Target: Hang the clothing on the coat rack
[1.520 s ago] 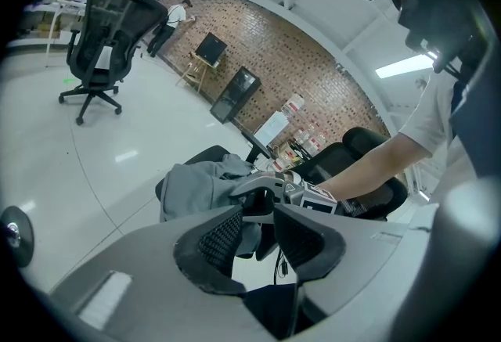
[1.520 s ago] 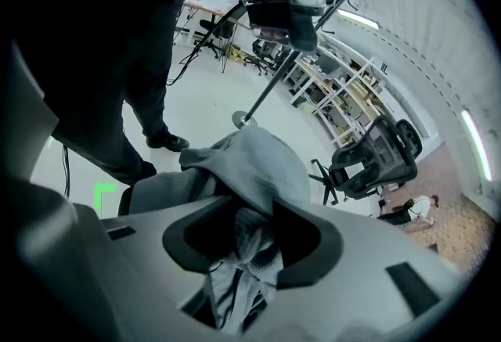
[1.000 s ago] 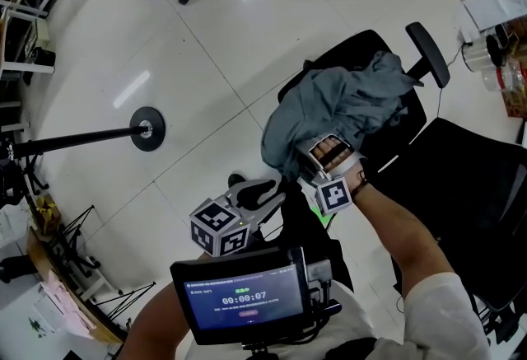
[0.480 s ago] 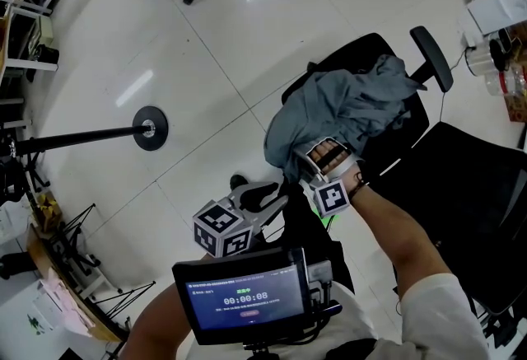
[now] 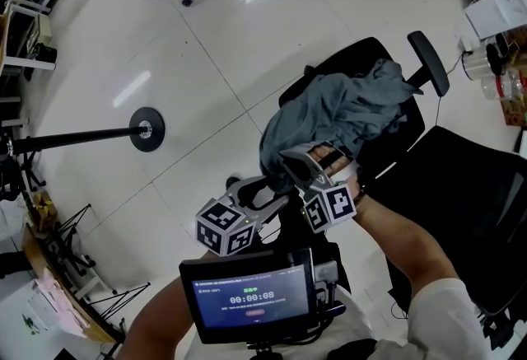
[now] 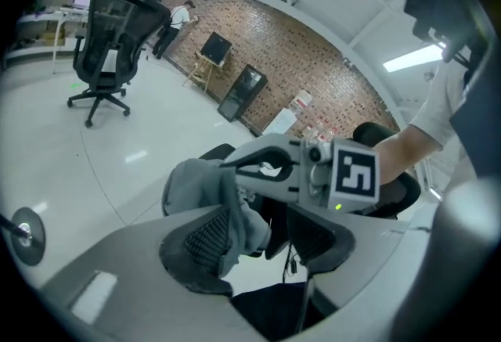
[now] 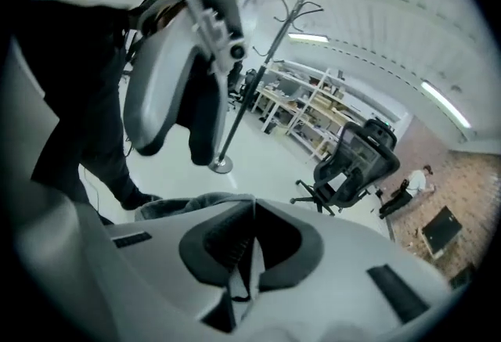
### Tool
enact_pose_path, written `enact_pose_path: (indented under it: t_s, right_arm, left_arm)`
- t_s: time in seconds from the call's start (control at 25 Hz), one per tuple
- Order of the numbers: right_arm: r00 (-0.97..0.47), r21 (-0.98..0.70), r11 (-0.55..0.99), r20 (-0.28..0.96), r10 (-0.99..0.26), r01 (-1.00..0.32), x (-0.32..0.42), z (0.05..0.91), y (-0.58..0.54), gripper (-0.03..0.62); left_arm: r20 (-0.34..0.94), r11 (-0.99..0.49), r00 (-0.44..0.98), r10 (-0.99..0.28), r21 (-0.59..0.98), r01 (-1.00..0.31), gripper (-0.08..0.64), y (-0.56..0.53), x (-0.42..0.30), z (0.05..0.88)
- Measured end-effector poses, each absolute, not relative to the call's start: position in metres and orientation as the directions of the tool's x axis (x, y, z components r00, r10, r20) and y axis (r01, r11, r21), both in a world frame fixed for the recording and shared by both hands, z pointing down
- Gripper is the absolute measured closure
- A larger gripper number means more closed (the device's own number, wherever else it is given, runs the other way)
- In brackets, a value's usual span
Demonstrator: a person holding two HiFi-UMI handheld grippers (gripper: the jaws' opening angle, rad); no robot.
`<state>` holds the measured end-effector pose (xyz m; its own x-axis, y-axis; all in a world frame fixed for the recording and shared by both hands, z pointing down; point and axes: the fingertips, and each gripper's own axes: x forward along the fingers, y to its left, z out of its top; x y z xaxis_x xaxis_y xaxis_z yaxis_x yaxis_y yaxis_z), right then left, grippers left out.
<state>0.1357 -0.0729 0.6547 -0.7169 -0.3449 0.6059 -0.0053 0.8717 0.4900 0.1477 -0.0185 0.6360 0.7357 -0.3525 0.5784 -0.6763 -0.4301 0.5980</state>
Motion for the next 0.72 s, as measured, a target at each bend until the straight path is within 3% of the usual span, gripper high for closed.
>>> enact_pose_path:
  t_s: [0.08,0.36,0.48,0.6,0.72]
  right_arm:
    - [-0.73,0.477,0.876,0.575,-0.368,-0.066,0.138,0.632,-0.085,0.586]
    - [-0.749,0.467,0.869,0.515,-0.417,-0.163,0.141,0.582,-0.11,0.586]
    - [-0.753,0.458,0.867,0.497,-0.431,-0.194,0.141,0.571,-0.114,0.586]
    - [-0.747,0.46,0.856,0.478,-0.462,-0.235,0.143,0.563,-0.123,0.586]
    - [-0.727,0.47,0.831,0.453,-0.516,-0.297,0.15,0.554,-0.136,0.586]
  left_arm:
    - [0.596,-0.424,0.715,-0.365,0.577,-0.698,0.279,-0.024,0.149,0.642]
    - [0.649,-0.413,0.635,-0.418,0.487,-0.769,0.225,-0.051,0.159,0.661]
    - [0.67,-0.414,0.624,-0.402,0.475,-0.776,0.231,-0.057,0.163,0.676]
    - [0.7,-0.416,0.615,-0.361,0.469,-0.779,0.306,-0.056,0.161,0.696]
    - [0.72,-0.432,0.608,-0.334,0.456,-0.778,0.331,-0.056,0.156,0.711]
